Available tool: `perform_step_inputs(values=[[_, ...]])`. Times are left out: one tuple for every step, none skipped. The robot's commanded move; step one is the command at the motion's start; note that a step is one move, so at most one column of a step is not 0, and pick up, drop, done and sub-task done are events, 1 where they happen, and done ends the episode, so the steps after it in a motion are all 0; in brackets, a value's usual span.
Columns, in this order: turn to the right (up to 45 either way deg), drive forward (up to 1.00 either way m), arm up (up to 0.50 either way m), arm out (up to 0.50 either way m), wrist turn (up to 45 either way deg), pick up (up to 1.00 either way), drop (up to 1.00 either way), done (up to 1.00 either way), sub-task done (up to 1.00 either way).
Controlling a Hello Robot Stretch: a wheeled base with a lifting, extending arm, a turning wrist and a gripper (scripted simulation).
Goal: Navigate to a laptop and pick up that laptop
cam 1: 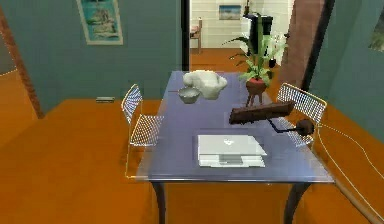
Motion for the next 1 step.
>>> perform_step_inputs(values=[[45.0,0.00,0.00,0.00,0.0,0.00,0.00,0.00,0.00]])
